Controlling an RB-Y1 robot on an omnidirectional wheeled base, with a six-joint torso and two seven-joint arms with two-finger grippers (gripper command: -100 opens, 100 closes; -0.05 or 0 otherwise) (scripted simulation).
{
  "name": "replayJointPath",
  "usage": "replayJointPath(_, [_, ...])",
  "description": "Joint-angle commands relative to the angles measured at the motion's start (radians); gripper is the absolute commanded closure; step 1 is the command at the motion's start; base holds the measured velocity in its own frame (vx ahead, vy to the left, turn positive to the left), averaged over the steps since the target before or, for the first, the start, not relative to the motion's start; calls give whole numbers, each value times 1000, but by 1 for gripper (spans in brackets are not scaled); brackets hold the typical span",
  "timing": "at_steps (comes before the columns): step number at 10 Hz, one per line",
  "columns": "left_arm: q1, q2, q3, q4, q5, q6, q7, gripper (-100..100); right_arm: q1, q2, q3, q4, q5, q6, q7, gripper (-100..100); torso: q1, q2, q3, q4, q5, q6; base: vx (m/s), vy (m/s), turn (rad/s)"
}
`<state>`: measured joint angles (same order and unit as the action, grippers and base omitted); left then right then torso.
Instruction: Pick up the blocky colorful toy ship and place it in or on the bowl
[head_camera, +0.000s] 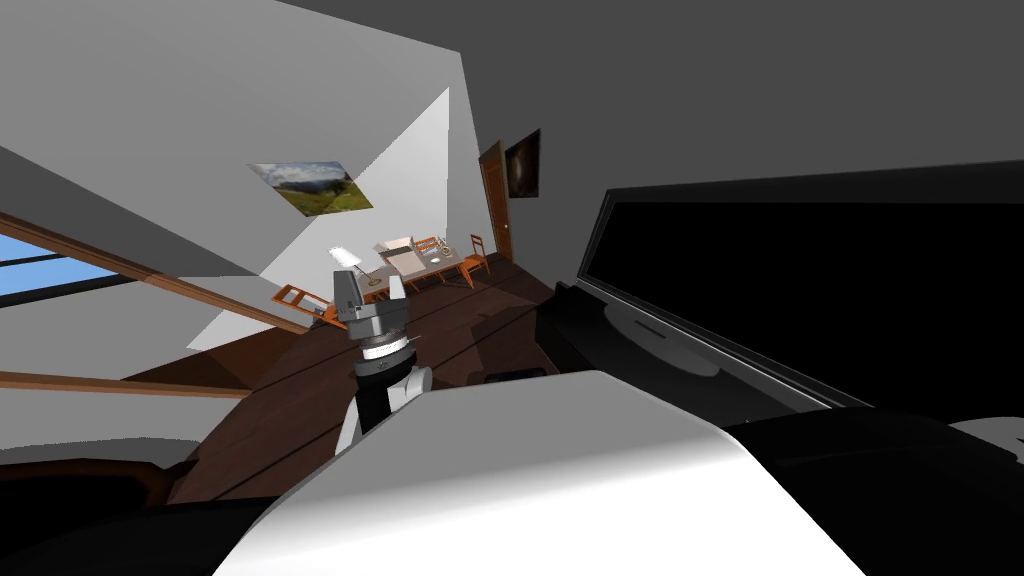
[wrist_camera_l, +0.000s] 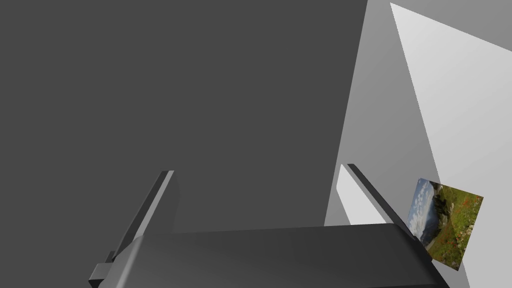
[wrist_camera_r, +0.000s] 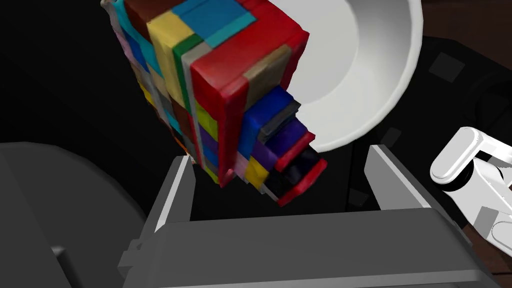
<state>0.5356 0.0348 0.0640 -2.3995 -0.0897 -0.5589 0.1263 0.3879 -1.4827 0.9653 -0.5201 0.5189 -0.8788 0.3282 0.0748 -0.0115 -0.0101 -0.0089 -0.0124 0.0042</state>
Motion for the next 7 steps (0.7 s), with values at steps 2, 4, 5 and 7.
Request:
replayJointPath(2, [0,0,0,0,0,0,0,0,50,36,-50,-27,-17,12,31,-100,0,0,0,0,0,0,5,-23,106])
replayJointPath(4, [0,0,0,0,0,0,0,0,94,36,-68,-27,-17,12,31,-100,-4,-1,-1,0,-1,0,14,-44,76])
replayJointPath(5, [0,0,0,0,0,0,0,0,124,71,-112,-53,-34,24,62,-100,-3,-1,0,0,-1,0,14,-51,180])
replayJointPath(7, [0,0,0,0,0,0,0,0,187,71,-136,-53,-34,24,62,-100,-6,-1,-1,0,-3,0,15,-37,93])
